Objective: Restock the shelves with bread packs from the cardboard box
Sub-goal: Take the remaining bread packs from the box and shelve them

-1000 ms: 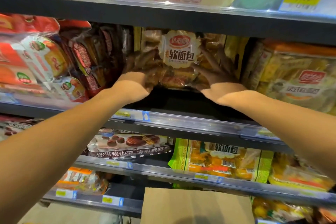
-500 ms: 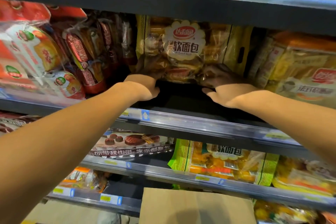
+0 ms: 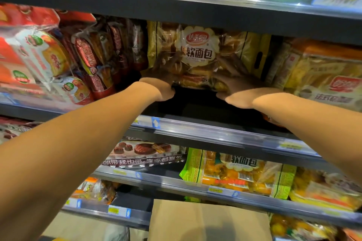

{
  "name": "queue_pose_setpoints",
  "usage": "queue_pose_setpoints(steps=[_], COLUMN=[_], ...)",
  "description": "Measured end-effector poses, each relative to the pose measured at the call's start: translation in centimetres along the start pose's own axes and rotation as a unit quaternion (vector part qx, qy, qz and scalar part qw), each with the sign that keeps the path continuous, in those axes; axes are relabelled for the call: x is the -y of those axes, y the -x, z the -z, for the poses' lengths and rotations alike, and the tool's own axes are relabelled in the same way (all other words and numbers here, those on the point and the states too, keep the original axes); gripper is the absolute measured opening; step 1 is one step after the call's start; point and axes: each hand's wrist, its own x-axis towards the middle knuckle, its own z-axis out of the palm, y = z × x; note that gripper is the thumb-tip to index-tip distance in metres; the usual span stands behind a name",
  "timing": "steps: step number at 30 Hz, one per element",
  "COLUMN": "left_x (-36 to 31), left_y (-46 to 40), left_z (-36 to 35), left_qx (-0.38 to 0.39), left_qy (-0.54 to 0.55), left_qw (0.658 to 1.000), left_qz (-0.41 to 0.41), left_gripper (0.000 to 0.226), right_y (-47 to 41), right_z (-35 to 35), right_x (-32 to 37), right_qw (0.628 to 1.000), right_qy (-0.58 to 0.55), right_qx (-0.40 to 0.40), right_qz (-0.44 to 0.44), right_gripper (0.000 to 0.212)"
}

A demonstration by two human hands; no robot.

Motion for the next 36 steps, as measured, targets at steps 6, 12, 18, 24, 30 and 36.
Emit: queue_pose_setpoints(steps=[6, 12, 18, 24, 30, 36], left_x=[-1.6, -2.5, -4.5, -9.1, -10.2, -8.8], left_y=[4.7, 11.2, 17.9, 25.4, 30.9, 34.1], left_z=[2.6, 3.2, -0.1, -7.1, -16.2, -24.6], left_qx=[-0.007, -0.136, -0.249, -0.235, -0.097, 0.106], left_qy=[-0.042, -0.056, 0.002, 0.028, 0.021, -0.015], left_qw=[0.999, 0.987, 0.950, 0.939, 0.967, 0.982], left_qz=[0.011, -0.070, -0.186, -0.251, -0.234, -0.153], left_gripper=[0.057, 0.057, 0.053, 0.051, 0.058, 0.071], right_y=[3.3, 10.4, 19.5, 28.9, 35.4, 39.5], right_z=[2.3, 4.4, 3.9, -2.0, -9.4, -16.8], right_x=[0.8, 2.0, 3.8, 4.4, 5.7, 7.0], right_qw=[0.994, 0.988, 0.968, 0.955, 0.951, 0.937], right_qy=[-0.103, -0.154, -0.218, -0.279, -0.309, -0.288], right_qx=[0.031, -0.011, -0.088, -0.078, 0.024, 0.195], right_qz=[-0.017, 0.020, 0.090, 0.061, 0.025, -0.018], right_gripper=[0.065, 0.065, 0.058, 0.053, 0.058, 0.064])
